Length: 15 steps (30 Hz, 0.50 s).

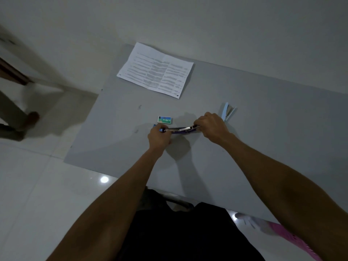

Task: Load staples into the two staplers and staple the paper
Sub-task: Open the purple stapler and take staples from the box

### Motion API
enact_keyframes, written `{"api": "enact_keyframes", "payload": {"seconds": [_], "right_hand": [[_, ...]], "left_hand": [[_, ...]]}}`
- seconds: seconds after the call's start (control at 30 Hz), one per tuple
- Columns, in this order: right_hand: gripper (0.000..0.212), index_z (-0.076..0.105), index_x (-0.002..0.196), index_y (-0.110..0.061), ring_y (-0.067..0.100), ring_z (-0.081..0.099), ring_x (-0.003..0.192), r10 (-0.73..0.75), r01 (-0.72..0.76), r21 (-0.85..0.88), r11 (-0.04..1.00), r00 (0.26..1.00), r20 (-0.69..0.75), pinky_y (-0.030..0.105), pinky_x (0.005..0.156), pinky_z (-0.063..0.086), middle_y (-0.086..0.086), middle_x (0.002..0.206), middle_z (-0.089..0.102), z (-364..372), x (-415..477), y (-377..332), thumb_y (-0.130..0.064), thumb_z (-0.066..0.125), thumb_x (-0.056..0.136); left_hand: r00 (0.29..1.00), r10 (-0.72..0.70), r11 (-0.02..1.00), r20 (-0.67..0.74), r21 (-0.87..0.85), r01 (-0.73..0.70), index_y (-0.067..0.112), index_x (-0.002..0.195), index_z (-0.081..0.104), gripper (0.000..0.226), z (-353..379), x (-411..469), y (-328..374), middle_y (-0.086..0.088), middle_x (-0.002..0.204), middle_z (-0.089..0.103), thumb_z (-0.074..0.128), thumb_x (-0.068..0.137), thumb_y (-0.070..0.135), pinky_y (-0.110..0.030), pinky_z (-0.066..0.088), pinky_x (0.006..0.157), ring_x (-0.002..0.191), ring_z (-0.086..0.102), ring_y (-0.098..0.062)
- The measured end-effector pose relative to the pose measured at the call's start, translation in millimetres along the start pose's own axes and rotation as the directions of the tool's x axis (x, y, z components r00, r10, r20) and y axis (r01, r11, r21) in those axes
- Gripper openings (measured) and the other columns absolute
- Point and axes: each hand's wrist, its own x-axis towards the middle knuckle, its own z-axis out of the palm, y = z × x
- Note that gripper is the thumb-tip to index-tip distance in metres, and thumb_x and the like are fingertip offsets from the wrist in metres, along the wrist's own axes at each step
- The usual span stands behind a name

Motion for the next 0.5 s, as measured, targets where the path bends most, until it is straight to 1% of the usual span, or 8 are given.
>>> {"api": "enact_keyframes", "payload": {"seconds": [0.03, 0.1, 0.13, 0.17, 0.27, 0.33, 0.4, 0.5], "right_hand": [[0.022, 0.072, 0.080, -0.018, 0.028, 0.056, 0.072, 0.009, -0.009, -0.024, 1.000, 1.000, -0.009, 0.034, 0.062, 0.037, 0.000, 0.071, 0.070, 0, 0, 1, 0.002, 0.072, 0.070], [0.024, 0.071, 0.077, -0.018, 0.029, 0.056, 0.077, 0.038, -0.038, -0.066, 0.997, 0.999, 0.010, 0.036, 0.068, 0.036, 0.001, 0.069, 0.070, -1, 0, 1, 0.004, 0.068, 0.069], [0.025, 0.070, 0.079, -0.017, 0.030, 0.055, 0.080, 0.053, -0.051, -0.083, 0.995, 0.998, 0.025, 0.036, 0.070, 0.035, 0.003, 0.070, 0.070, -1, 1, 1, 0.005, 0.065, 0.070], [0.026, 0.070, 0.082, -0.016, 0.031, 0.055, 0.083, 0.071, -0.067, -0.093, 0.993, 0.997, 0.043, 0.037, 0.072, 0.035, 0.006, 0.072, 0.069, 2, 2, 1, 0.007, 0.062, 0.072], [0.030, 0.069, 0.092, -0.012, 0.035, 0.055, 0.087, 0.122, -0.120, -0.035, 0.992, 0.990, 0.077, 0.039, 0.073, 0.042, 0.014, 0.079, 0.065, 8, 4, 2, 0.010, 0.055, 0.078], [0.030, 0.066, 0.096, -0.009, 0.036, 0.055, 0.088, 0.129, -0.132, 0.019, 0.991, 0.985, 0.118, 0.038, 0.066, 0.042, 0.017, 0.084, 0.062, 13, 6, -3, 0.011, 0.050, 0.080], [0.031, 0.063, 0.099, -0.006, 0.035, 0.054, 0.093, 0.116, -0.125, 0.048, 0.991, 0.979, 0.171, 0.037, 0.063, 0.037, 0.017, 0.093, 0.062, 15, 7, -7, 0.013, 0.047, 0.080], [0.032, 0.060, 0.100, -0.003, 0.034, 0.053, 0.098, 0.111, -0.126, 0.071, 0.989, 0.975, 0.195, 0.040, 0.067, 0.042, 0.016, 0.103, 0.061, 17, 8, -7, 0.015, 0.047, 0.077]], "left_hand": [[1.000, 0.029, 0.998, 0.003, 0.058, -0.029, 0.015, 0.089, 0.066, 0.014, -2, 0, -2, -0.020, 0.096, 0.067, 0.057, 0.081, 0.007, -0.025, 0.056, 0.050, 0.067, 0.063, -0.028], [0.992, 0.121, 0.962, 0.030, 0.245, -0.125, 0.016, 0.091, 0.070, 0.016, -7, 2, -6, -0.015, 0.097, 0.070, 0.060, 0.080, 0.011, -0.031, 0.058, 0.067, 0.080, 0.066, -0.029], [0.984, 0.166, 0.922, 0.070, 0.342, -0.180, 0.015, 0.095, 0.072, 0.017, -10, 2, -7, -0.013, 0.097, 0.071, 0.061, 0.081, 0.013, -0.031, 0.055, 0.076, 0.087, 0.066, -0.028], [0.973, 0.202, 0.878, 0.114, 0.418, -0.232, 0.013, 0.098, 0.073, 0.019, -12, 3, -10, -0.011, 0.098, 0.071, 0.063, 0.082, 0.015, -0.028, 0.051, 0.078, 0.091, 0.065, -0.026], [0.949, 0.246, 0.767, 0.195, 0.559, -0.314, 0.014, 0.099, 0.075, 0.020, -16, 4, -18, -0.012, 0.097, 0.068, 0.065, 0.082, 0.020, -0.026, 0.043, 0.070, 0.093, 0.061, -0.026], [0.944, 0.238, 0.722, 0.230, 0.609, -0.330, 0.015, 0.095, 0.076, 0.019, -18, 3, -25, -0.012, 0.092, 0.067, 0.065, 0.081, 0.020, -0.026, 0.041, 0.066, 0.089, 0.062, -0.026], [0.939, 0.232, 0.692, 0.254, 0.635, -0.343, 0.017, 0.097, 0.076, 0.019, -19, 1, -28, -0.009, 0.088, 0.068, 0.063, 0.083, 0.020, -0.027, 0.042, 0.064, 0.084, 0.063, -0.023], [0.937, 0.246, 0.673, 0.249, 0.651, -0.349, 0.021, 0.099, 0.076, 0.021, -21, 2, -28, -0.006, 0.086, 0.070, 0.064, 0.082, 0.021, -0.026, 0.042, 0.063, 0.078, 0.062, -0.019]]}}
